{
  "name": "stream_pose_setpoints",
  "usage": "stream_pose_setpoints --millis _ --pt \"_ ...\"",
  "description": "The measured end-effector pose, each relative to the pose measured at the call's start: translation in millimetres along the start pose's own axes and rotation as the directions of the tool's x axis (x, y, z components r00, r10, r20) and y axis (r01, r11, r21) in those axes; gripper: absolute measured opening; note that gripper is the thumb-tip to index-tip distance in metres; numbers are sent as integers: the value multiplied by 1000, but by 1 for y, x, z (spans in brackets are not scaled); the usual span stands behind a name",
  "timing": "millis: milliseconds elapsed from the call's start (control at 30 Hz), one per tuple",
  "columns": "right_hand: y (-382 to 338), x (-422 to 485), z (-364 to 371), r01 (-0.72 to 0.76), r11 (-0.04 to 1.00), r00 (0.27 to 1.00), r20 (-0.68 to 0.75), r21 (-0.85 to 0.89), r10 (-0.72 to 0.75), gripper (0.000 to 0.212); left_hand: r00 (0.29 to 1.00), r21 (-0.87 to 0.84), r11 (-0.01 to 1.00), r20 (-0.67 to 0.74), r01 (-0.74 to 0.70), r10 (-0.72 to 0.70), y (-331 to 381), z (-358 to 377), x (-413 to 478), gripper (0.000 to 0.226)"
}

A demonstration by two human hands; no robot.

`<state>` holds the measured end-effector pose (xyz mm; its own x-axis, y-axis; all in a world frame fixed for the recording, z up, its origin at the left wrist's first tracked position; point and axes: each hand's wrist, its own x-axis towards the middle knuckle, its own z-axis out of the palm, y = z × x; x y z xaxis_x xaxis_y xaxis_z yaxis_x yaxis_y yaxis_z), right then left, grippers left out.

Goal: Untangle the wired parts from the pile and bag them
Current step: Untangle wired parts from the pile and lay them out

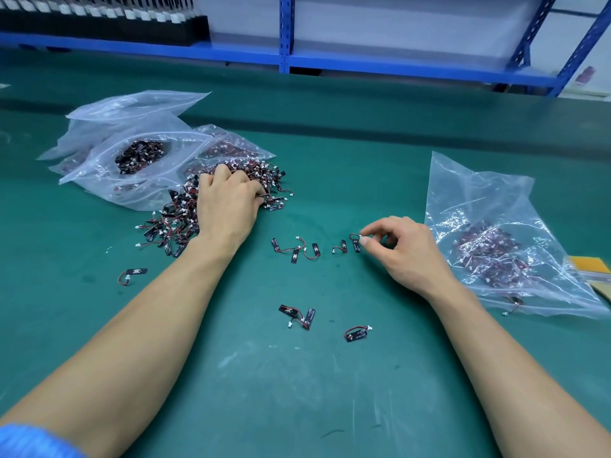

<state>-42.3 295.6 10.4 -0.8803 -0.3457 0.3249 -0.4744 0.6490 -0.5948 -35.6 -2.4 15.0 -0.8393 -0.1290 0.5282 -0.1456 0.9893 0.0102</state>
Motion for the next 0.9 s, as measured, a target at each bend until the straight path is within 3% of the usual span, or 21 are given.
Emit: stream_pose_setpoints --millis 200,400,567,900 --pt "-1 0 0 -4 1000 1000 -4 18 4 3 998 -28 999 -54 41 -42 -1 2 0 23" --pt "-4 -1 -2 -12 999 1000 -12 44 13 9 979 -165 983 -173 77 -105 -4 -9 -2 14" --pt "-5 -1 -3 -11 999 1000 -4 35 11 9 990 -196 977 -99 82 -103 -9 -14 -6 18" --pt "-5 -1 -3 6 999 999 -37 51 -4 11 979 -318 945 -156 77 -132 -13 -18 -12 17"
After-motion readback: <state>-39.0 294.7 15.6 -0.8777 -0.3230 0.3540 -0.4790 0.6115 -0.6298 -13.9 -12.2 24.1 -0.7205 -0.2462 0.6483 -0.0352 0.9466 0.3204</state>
